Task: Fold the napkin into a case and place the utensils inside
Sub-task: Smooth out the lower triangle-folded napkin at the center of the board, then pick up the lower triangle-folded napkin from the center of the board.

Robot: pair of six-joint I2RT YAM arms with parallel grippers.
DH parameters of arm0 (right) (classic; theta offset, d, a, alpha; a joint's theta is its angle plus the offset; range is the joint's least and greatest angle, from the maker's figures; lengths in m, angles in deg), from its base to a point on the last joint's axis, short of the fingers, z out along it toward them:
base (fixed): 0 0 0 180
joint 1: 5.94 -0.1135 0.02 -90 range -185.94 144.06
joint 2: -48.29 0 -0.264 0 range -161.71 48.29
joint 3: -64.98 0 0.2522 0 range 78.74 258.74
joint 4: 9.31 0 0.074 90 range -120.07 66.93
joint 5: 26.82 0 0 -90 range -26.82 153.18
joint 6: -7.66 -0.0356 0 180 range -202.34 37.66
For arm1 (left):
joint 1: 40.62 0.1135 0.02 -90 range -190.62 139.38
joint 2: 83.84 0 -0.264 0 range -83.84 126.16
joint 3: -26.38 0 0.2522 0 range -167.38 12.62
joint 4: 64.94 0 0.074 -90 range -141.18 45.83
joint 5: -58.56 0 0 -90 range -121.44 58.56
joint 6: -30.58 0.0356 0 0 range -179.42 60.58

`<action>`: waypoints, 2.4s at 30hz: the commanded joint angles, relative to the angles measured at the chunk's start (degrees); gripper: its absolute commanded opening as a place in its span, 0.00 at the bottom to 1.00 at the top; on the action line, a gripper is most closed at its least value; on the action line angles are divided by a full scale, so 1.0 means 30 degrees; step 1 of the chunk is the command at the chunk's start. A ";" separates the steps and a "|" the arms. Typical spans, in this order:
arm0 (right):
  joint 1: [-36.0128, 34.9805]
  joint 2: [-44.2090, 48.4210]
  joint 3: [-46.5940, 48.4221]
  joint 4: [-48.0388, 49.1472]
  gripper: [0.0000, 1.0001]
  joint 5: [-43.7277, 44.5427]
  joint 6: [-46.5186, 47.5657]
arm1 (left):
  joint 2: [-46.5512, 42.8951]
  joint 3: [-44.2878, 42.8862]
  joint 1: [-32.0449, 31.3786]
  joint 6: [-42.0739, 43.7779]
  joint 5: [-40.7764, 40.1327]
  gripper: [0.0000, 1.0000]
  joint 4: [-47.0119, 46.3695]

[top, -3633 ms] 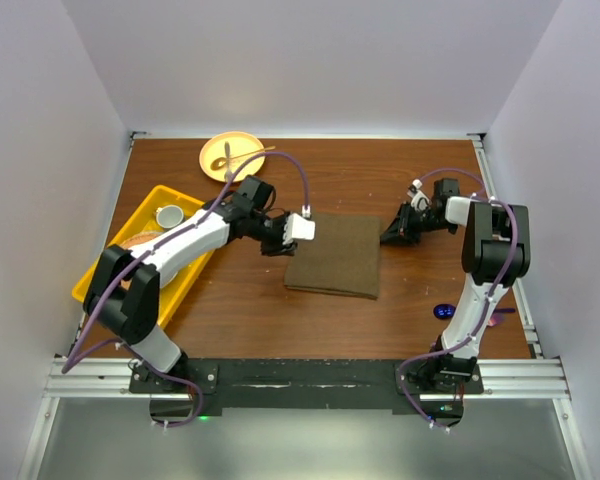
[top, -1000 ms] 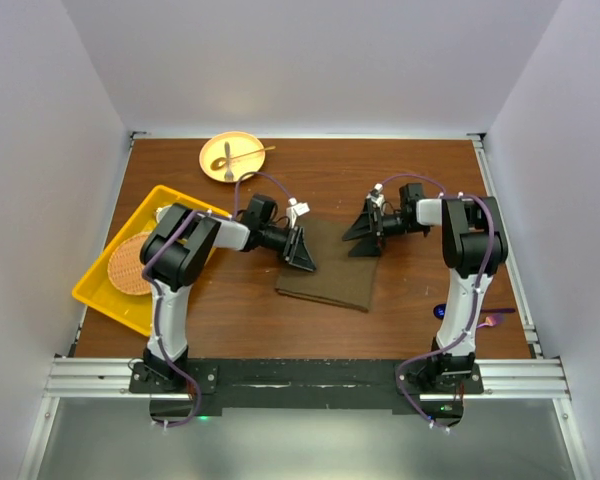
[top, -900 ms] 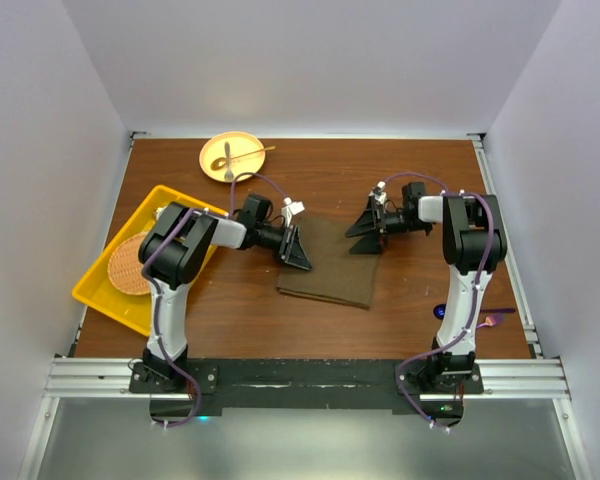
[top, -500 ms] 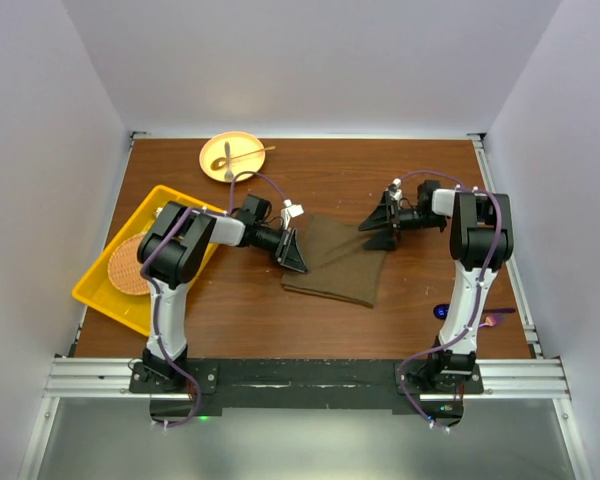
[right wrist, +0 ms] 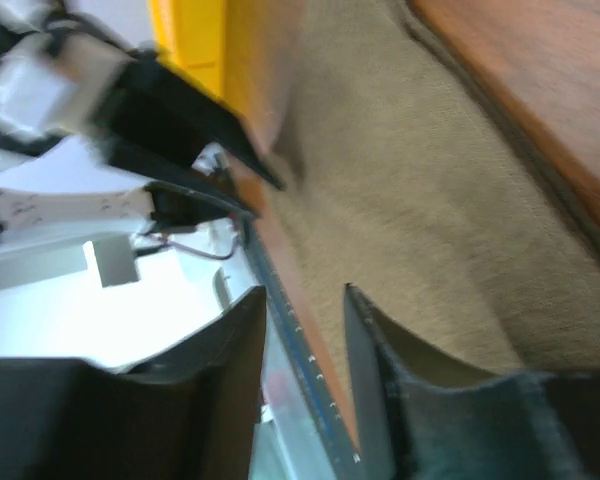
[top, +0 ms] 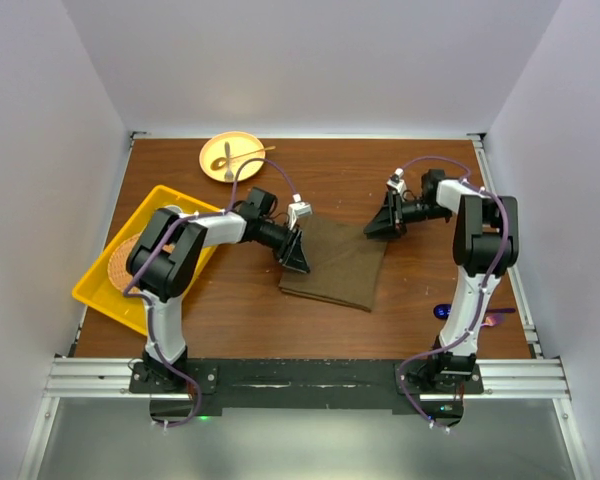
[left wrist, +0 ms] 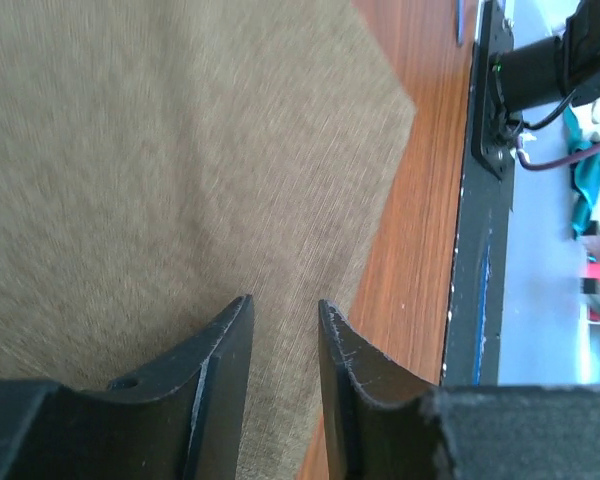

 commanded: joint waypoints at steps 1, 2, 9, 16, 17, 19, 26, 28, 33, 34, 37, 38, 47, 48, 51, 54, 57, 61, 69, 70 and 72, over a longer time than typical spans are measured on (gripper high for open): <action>-0.0283 0.0669 -0.1467 0.4281 0.33 0.2130 -0.2890 | -0.0708 -0.1484 -0.0737 0.0730 -0.0656 0.37 -0.0729; -0.0429 0.0203 -0.1557 0.4668 0.31 0.2393 -0.3127 | -0.0530 -0.1747 -0.0913 0.1139 -0.0833 0.36 -0.0551; -0.1572 -0.1061 -0.1997 0.4996 0.27 0.3392 -0.2488 | 0.0495 -0.1312 -0.1735 0.2783 -0.1802 0.29 0.1059; -0.0467 0.1423 0.0574 0.0313 0.46 0.1958 -0.0025 | 0.0293 0.0299 -0.1882 0.4716 -0.2650 0.25 0.3200; -0.0199 0.1603 0.0900 -0.0013 0.48 0.2247 0.0179 | 0.0234 0.0533 -0.1911 0.4688 -0.2710 0.25 0.3113; 0.0561 0.1809 0.1718 -0.0918 0.52 0.3065 0.1202 | 0.0204 0.0594 -0.1911 0.4600 -0.2623 0.25 0.3025; 0.1181 0.1137 0.1490 -0.0135 0.53 0.6759 0.1559 | 0.0790 -0.0431 -0.1940 0.4863 -0.2505 0.25 0.3287; 0.1180 0.1049 0.1021 0.0681 0.55 0.7492 0.0945 | 0.0848 -0.0490 -0.1911 0.4951 -0.2563 0.25 0.3347; 0.1122 0.0260 0.0582 0.1214 0.61 0.7670 -0.0050 | 0.0790 -0.0315 -0.1911 0.4923 -0.2505 0.25 0.3231; 0.1093 0.0141 0.0465 0.1447 0.62 0.7496 -0.0199 | 0.0761 -0.0199 -0.1911 0.4864 -0.2505 0.25 0.3172; 0.0860 -0.0298 0.0200 0.2063 0.62 0.7144 -0.0814 | 0.0848 -0.0226 -0.1912 0.4776 -0.2417 0.25 0.2996; 0.0830 -0.0444 0.0200 0.2093 0.61 0.7026 -0.0931 | 0.0877 -0.0256 -0.1940 0.4776 -0.2417 0.25 0.2995; 0.0654 -0.1383 0.0697 0.2211 0.42 0.5474 -0.1344 | 0.0965 -0.0315 -0.1940 0.4923 -0.2534 0.25 0.3083; 0.0682 -0.1383 0.0901 0.1979 0.38 0.5356 -0.1285 | 0.0966 -0.0315 -0.1941 0.4922 -0.2534 0.25 0.3083; 0.0653 -0.1121 0.1020 0.1626 0.29 0.5092 -0.0875 | 0.1024 -0.0344 -0.1940 0.4923 -0.2592 0.25 0.3025; 0.0595 -0.0535 0.0932 0.1479 0.16 0.4595 -0.0406 | 0.1054 -0.0373 -0.1912 0.4777 -0.2564 0.25 0.2966; 0.0421 0.0080 0.0932 0.1478 0.03 0.4126 0.0238 | 0.1141 -0.0402 -0.1911 0.4601 -0.2593 0.25 0.2820; -0.0136 0.0491 0.1108 0.1097 0.00 0.4358 0.1556 | 0.1113 -0.0490 -0.1940 0.4483 -0.2593 0.25 0.2761; -0.0518 0.0989 0.1049 0.1039 0.00 0.5091 0.2495 | -0.2987 0.0917 -0.1907 0.1642 -0.3350 0.38 -0.4752; -0.0489 0.1019 0.1078 0.1010 0.00 0.5004 0.2466 | -0.3250 0.0713 -0.2201 0.1844 -0.3848 0.38 -0.5116; -0.0518 0.1048 0.1108 0.1009 0.00 0.4916 0.2379 | -0.3166 0.0010 -0.3194 0.2690 -0.5050 0.37 -0.5993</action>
